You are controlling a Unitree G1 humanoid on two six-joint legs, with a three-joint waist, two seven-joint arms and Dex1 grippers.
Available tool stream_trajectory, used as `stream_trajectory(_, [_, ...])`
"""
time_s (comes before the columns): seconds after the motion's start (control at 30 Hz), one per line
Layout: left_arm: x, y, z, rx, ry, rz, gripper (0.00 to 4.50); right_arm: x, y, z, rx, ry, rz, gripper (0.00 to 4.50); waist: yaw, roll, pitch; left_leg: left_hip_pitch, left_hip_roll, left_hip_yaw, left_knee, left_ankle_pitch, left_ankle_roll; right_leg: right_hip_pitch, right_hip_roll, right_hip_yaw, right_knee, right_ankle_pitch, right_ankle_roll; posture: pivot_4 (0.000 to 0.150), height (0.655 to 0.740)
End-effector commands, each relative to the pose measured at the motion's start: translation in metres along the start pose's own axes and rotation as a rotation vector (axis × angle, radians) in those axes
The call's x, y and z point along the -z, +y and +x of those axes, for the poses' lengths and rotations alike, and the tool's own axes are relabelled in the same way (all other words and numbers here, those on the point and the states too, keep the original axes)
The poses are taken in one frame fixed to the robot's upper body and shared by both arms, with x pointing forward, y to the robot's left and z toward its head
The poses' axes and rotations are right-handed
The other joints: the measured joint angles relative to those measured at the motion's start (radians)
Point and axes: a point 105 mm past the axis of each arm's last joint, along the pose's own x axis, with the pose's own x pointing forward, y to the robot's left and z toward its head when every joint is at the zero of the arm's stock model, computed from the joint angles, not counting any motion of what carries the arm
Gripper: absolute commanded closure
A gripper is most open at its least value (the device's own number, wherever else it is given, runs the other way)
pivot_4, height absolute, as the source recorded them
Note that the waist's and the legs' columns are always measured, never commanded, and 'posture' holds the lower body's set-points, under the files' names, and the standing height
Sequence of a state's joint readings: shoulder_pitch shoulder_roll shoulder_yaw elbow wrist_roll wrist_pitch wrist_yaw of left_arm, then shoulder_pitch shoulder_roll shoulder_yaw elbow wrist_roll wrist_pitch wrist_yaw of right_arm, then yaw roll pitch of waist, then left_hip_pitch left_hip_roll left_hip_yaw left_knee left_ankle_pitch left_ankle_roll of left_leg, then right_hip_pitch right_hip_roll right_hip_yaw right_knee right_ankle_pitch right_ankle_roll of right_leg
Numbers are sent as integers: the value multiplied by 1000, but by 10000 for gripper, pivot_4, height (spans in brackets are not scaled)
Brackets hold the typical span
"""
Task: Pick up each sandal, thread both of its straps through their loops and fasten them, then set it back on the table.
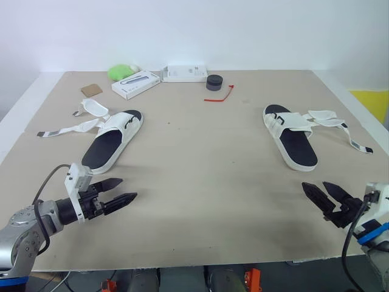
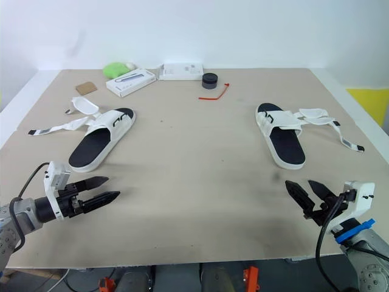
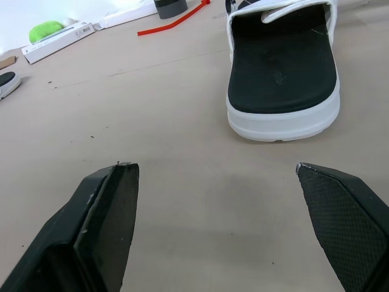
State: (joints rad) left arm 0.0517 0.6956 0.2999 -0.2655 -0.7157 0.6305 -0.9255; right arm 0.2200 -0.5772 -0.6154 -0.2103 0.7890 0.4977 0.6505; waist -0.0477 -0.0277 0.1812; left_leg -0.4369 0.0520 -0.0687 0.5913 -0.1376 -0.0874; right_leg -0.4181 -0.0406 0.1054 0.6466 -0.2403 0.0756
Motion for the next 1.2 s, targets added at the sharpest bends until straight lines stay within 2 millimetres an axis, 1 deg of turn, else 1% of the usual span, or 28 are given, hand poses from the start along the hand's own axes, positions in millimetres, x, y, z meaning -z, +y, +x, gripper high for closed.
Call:
stream_trajectory(0.03, [-9, -2, 0, 8, -20, 41, 0, -13, 2, 5, -11, -45, -32, 578, 0, 0, 0, 0, 0, 0, 0, 0, 0, 0, 0, 0, 0, 0, 0, 1500, 7400])
stream_trajectory(0.13, [-10, -15, 7, 70, -17, 57, 0, -14, 1, 13, -20, -40, -36, 578, -2, 0, 0, 0, 0, 0, 1, 0, 0, 0, 0, 0, 0, 0, 0, 1500, 7400])
stream_trajectory(0.23, [-14, -20, 14, 112, -15, 91, 0, -17, 2, 17, -16, -44, -39, 578, 0, 1, 0, 0, 0, 0, 2, 0, 0, 1, 0, 1, 0, 0, 0, 1500, 7400])
stream_trajectory(0.33, [-5, -29, 24, 189, 79, 182, 0, -21, -1, 24, 24, -41, -32, 578, 2, 1, 0, 0, 0, 0, 3, 0, 0, 2, 0, 1, 0, 1, 1, 1500, 7400])
stream_trajectory(0.37, [-8, -35, 32, 232, 72, 215, 0, -28, -2, 30, 52, -61, -48, 578, 2, 1, 0, 0, 0, 0, 3, 0, 0, 2, 0, 1, 0, 1, 1, 1500, 7400])
stream_trajectory(0.43, [-26, -54, 44, 339, 1, 289, 0, -42, -5, 44, 134, -92, -84, 578, 1, 1, 0, 0, -1, 1, 3, 0, 0, 2, 0, 2, 0, 1, 1, 1500, 7400])
stream_trajectory(0.47, [-33, -60, 48, 370, -26, 314, 0, -47, -6, 48, 154, -99, -91, 578, 1, 1, 0, 0, -1, 1, 4, 0, 1, 1, 0, 2, 0, 3, 2, 1500, 7400])
stream_trajectory(0.57, [-46, -67, 60, 422, -74, 335, 0, -48, -4, 67, 189, -63, -143, 578, 1, 1, 0, -1, -1, 1, 5, 1, 1, 2, 1, 3, 0, 4, 3, 1500, 7400])
stream_trajectory(0.63, [-50, -72, 69, 454, -92, 347, 0, -47, -3, 81, 203, -34, -157, 578, -1, 1, -1, 0, 0, 1, 5, 1, 2, 2, 2, 3, 0, 5, 4, 1500, 7400])
stream_trajectory(0.7, [-52, -77, 77, 485, -106, 355, 0, -46, -3, 99, 218, -16, -166, 578, -3, 1, -1, 0, -1, 1, 5, 1, 2, 3, 2, 3, 0, 5, 4, 1500, 7400])
stream_trajectory(0.8, [-52, -81, 85, 504, -122, 358, 0, -45, -5, 119, 231, -11, -151, 578, -2, 2, -1, 0, -1, 1, 6, 1, 2, 3, 3, 5, 0, 6, 5, 1500, 7400])
stream_trajectory(0.97, [-54, -83, 96, 503, -155, 366, 0, -34, -14, 151, 249, 21, -140, 578, -1, 2, -1, 0, -1, 0, 6, 1, 3, 4, 4, 5, 0, 6, 6, 1500, 7400])
stream_trajectory(1.03, [-56, -84, 99, 496, -172, 366, 0, -34, -16, 162, 255, 26, -141, 578, -3, 2, 0, 0, -1, 0, 7, 1, 3, 5, 4, 5, 0, 7, 7, 1500, 7400])
stream_trajectory(1.2, [-56, -82, 100, 467, -193, 352, 0, -37, -11, 187, 220, 15, -161, 578, -13, 1, 0, 5, -1, 0, 9, 1, 4, 9, 4, 6, 0, 8, 7, 1500, 7400])
